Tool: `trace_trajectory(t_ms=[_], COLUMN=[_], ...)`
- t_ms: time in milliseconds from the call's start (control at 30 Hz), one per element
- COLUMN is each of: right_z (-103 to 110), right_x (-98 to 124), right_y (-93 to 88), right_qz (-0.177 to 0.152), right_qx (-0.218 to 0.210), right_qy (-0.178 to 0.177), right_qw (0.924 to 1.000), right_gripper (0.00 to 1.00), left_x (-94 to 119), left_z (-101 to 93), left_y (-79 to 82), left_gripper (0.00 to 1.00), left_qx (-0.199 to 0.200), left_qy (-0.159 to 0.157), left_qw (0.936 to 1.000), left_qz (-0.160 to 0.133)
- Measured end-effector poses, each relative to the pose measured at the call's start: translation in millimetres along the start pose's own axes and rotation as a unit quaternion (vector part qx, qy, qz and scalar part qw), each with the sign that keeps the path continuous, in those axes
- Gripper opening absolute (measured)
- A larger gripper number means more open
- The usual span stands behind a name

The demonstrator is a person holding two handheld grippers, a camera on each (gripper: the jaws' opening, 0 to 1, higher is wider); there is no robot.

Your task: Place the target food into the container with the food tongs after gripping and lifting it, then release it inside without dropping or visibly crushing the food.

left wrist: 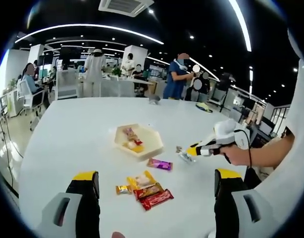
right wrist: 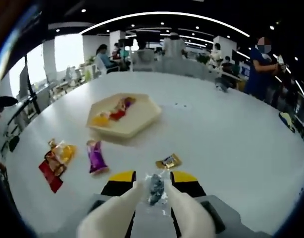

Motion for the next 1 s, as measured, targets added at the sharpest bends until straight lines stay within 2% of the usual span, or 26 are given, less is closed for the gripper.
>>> trace_trajectory(t_ms=[100, 167, 267, 300, 767, 833, 867, 900, 933, 1000], right_z=[4.2, -0.1, -0.9, -1.1, -11.1, -14.8, -18.4, -14.6, -18.9, -17.5], right_x=[-1.7, -4.1, -4.4, -3.8, -15.8, -17.5, -17.1, -17.4, -16.1, -16.2], right_y=[-4.7, -10.8, -18.7, -16.4, -18.1, -20.8, -27.4, -18.4, -21.4, -20.8], right_qz=[0.002, 0.010, 0.014, 0.005, -0.004, -0.009, 0.010, -0.032, -0.012, -0.009], right_qx=[0.005, 0.016, 0.005, 0.005, 0.055, 0.051, 0.039, -0.019, -0.017, -0.002], right_qy=[0.001, -0.011, -0.012, -0.009, -0.028, -0.027, -0.034, -0.011, -0.017, -0.016], right_qw=[1.0000, 0.9997, 0.9998, 0.9999, 0.9981, 0.9983, 0.9986, 0.9992, 0.9996, 0.9998], right_gripper=[0.27, 0.27, 0.27, 0.27, 0.28, 0.28, 0.27, 0.27, 0.26, 0.25], left_x=[0.1, 0.0, 0.4, 0.4, -2.3, -1.8, -1.5, -1.5, -1.7, -2.0], left_z=[0.0, 0.8, 2.3, 2.7, 5.2, 5.9, 6.2, 6.2, 6.0, 5.7], left_y=[0.0, -0.4, 0.4, 0.5, 0.4, -0.5, -1.0, -1.2, -1.6, -2.0], left_gripper=[0.97, 0.97, 0.97, 0.97, 0.97, 0.97, 0.97, 0.97, 0.97, 0.96], left_qx=[0.001, 0.000, 0.002, 0.002, 0.002, 0.002, 0.003, 0.003, 0.003, 0.003], left_qy=[-0.001, -0.001, -0.001, -0.001, -0.002, 0.000, 0.000, 0.001, 0.001, 0.001], left_qw=[1.0000, 1.0000, 1.0000, 1.0000, 1.0000, 1.0000, 1.0000, 1.0000, 1.0000, 1.0000], left_qz=[0.000, 0.002, 0.001, 0.001, 0.001, 0.002, 0.002, 0.002, 0.003, 0.005])
Point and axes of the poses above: the point that each gripper's makers call its tool centre point, and the gripper's own axes: x roughly backward along the fingers, z roughly to its left, y roughly out of its top, the point moved 5 cm from there along x, roughly backward along the fingers, and after that the axes turned 5 degrees about -z, right-handed, at the moved point
